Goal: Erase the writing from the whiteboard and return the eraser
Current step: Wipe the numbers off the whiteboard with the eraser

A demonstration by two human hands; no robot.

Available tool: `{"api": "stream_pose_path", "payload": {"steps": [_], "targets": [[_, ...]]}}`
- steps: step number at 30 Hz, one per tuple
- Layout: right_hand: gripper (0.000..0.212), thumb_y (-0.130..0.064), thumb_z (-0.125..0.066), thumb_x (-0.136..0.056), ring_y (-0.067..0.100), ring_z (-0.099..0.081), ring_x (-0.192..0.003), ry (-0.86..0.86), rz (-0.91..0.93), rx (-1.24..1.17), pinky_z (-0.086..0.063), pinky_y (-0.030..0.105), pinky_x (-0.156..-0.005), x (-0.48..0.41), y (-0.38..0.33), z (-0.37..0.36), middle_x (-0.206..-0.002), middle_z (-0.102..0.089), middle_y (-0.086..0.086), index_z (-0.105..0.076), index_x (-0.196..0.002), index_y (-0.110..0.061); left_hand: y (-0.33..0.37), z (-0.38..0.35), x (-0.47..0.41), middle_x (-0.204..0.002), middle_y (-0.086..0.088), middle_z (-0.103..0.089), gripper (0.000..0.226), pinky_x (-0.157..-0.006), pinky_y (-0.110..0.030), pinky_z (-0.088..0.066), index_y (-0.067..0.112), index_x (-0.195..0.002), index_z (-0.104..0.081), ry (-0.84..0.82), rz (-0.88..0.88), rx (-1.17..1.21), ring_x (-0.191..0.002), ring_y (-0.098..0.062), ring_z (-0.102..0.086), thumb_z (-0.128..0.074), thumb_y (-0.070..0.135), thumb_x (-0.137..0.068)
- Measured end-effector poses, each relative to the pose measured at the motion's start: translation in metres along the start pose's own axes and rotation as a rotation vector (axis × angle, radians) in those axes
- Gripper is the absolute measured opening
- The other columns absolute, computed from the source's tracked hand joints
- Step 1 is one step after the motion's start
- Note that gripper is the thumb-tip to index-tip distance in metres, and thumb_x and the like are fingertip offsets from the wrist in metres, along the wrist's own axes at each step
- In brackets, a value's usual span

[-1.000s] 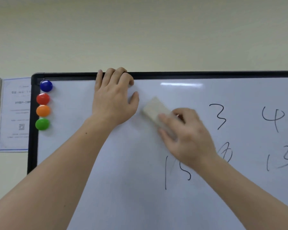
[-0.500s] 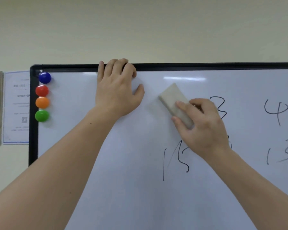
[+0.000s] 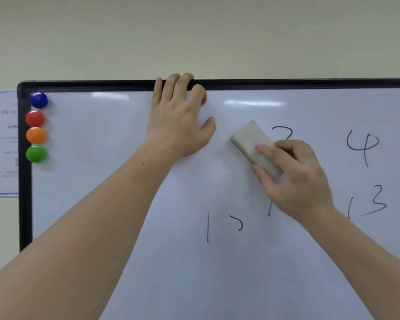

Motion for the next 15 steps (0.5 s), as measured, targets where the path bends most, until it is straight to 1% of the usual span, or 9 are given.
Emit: {"api": "stream_pose_path", "payload": {"steps": [1,2,4,7,10,12,13,15], "targets": [[0.035,-0.028,-0.075,-0.082,0.033,-0.06,-0.09,0.01,-0.021,-0.002,-0.057,0.04,-0.066,0.002,0.0,-0.002,-0.106,-0.061,0.014,-0.074,-0.115,-0.016,0.0,-0.001,0.0,-0.151,-0.01,-0.04,0.042,-0.122,-0.053,-0.012,0.017,-0.112,-0.053,0.002,0.003,-0.002,-0.145,-0.033,-0.028,-0.05,0.049,-0.084],[0.035,-0.027,-0.075,-0.082,0.034,-0.061,-0.09,0.011,0.002,-0.008,-0.057,0.039,-0.068,0.006,-0.007,-0.006,-0.106,-0.061,0.016,-0.074,-0.115,-0.015,0.0,-0.001,0.0,-0.151,-0.01,-0.04,0.042,-0.122,-0.053,-0.013,0.018,-0.111,-0.053,0.007,0.005,-0.001,-0.145,-0.034,-0.029,-0.05,0.049,-0.084],[0.032,-0.023,-0.074,-0.084,0.036,-0.062,-0.087,-0.041,0.139,-0.055,-0.055,0.04,-0.072,0.025,-0.03,-0.016,-0.104,-0.062,0.018,-0.075,-0.114,-0.013,0.0,-0.003,0.0,-0.149,-0.01,-0.042,0.041,-0.122,-0.052,-0.014,0.017,-0.11,-0.053,0.017,0.006,0.001,-0.144,-0.034,-0.03,-0.05,0.049,-0.083],[0.027,-0.023,-0.071,-0.089,0.037,-0.063,-0.084,-0.217,0.38,-0.13,-0.054,0.043,-0.067,0.062,-0.061,-0.028,-0.102,-0.066,0.02,-0.075,-0.113,-0.012,-0.002,-0.003,0.001,-0.148,-0.01,-0.044,0.041,-0.122,-0.053,-0.015,0.017,-0.109,-0.053,0.037,-0.003,-0.001,-0.142,-0.033,-0.033,-0.05,0.049,-0.083],[0.026,-0.025,-0.071,-0.09,0.037,-0.063,-0.085,-0.303,0.506,-0.147,-0.053,0.044,-0.065,0.077,-0.061,-0.028,-0.103,-0.068,0.019,-0.075,-0.113,-0.013,-0.003,-0.004,0.001,-0.147,-0.009,-0.045,0.041,-0.122,-0.052,-0.016,0.017,-0.109,-0.054,0.048,-0.01,-0.002,-0.142,-0.033,-0.034,-0.051,0.049,-0.084],[0.028,-0.024,-0.072,-0.089,0.037,-0.063,-0.084,-0.283,0.516,-0.124,-0.053,0.043,-0.067,0.067,-0.048,-0.025,-0.103,-0.067,0.02,-0.075,-0.114,-0.012,-0.004,-0.005,0.002,-0.147,-0.008,-0.045,0.041,-0.122,-0.052,-0.017,0.016,-0.108,-0.054,0.048,-0.013,0.0,-0.142,-0.033,-0.035,-0.051,0.049,-0.083],[0.029,-0.024,-0.074,-0.087,0.037,-0.063,-0.085,-0.244,0.479,-0.107,-0.054,0.042,-0.068,0.057,-0.039,-0.022,-0.103,-0.067,0.021,-0.076,-0.114,-0.012,-0.004,-0.005,0.001,-0.147,-0.008,-0.046,0.042,-0.121,-0.052,-0.017,0.016,-0.108,-0.054,0.048,-0.015,0.0,-0.141,-0.033,-0.035,-0.05,0.049,-0.083],[0.032,-0.024,-0.077,-0.084,0.035,-0.062,-0.087,-0.135,0.341,-0.073,-0.054,0.041,-0.071,0.034,-0.02,-0.015,-0.102,-0.066,0.021,-0.077,-0.113,-0.012,-0.004,-0.005,0.001,-0.147,-0.009,-0.046,0.042,-0.121,-0.052,-0.017,0.016,-0.108,-0.054,0.054,-0.011,-0.001,-0.141,-0.033,-0.035,-0.05,0.049,-0.083]]}}
Point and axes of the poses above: each hand's wrist, its own x-axis away from the middle knuckle, its own z-axis out of the back of the hand, y = z × x, the point moved 5 cm from there along -x, towards the middle knuckle
